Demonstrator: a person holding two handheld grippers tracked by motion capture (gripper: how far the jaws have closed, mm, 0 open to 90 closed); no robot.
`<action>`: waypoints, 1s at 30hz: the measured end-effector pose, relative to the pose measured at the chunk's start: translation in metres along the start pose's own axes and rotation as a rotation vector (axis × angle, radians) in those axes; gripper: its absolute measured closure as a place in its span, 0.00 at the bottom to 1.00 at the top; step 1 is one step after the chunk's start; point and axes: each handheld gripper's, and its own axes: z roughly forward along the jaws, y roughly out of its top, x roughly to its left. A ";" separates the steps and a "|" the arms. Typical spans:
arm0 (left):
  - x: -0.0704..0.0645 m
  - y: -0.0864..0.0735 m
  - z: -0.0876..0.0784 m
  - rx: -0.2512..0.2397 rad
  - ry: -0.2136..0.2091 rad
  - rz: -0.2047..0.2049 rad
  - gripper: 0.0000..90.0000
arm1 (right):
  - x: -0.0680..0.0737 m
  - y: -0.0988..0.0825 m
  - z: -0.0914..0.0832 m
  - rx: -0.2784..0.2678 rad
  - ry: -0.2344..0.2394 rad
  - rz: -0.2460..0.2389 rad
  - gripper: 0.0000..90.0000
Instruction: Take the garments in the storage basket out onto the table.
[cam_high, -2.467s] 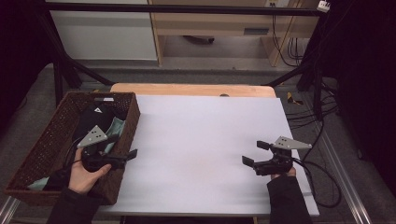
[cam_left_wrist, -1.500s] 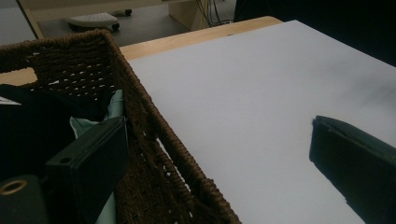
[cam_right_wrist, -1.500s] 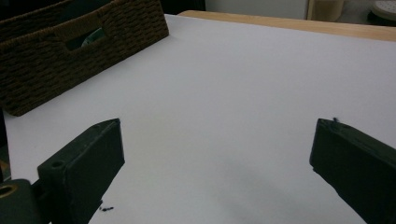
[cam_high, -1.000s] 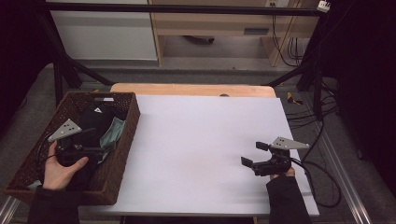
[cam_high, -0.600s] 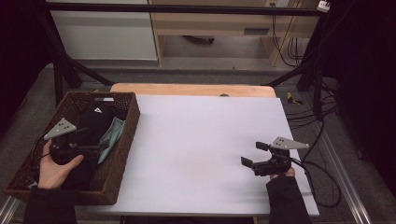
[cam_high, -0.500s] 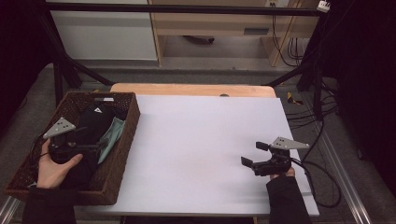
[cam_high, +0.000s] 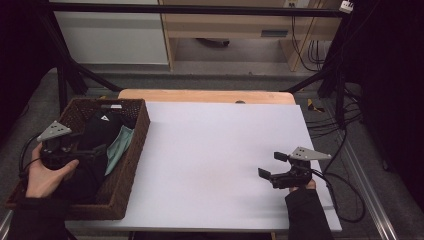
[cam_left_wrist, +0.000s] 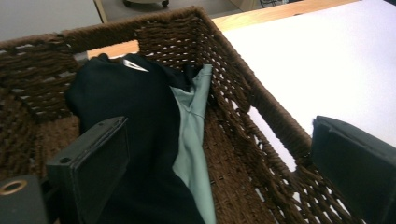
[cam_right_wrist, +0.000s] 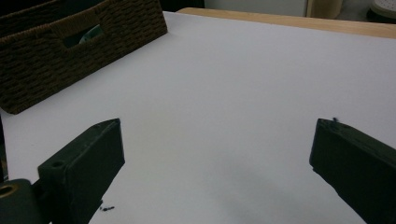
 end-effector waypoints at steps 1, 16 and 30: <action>0.001 0.001 -0.001 0.002 0.002 0.002 0.05 | 0.000 0.000 0.000 0.001 -0.001 0.000 0.04; 0.024 0.006 0.026 0.044 0.103 -0.018 0.05 | 0.000 0.000 0.001 0.003 0.001 -0.002 0.04; 0.045 -0.014 0.045 0.071 0.157 -0.107 0.06 | 0.000 -0.001 0.002 0.011 -0.001 0.001 0.04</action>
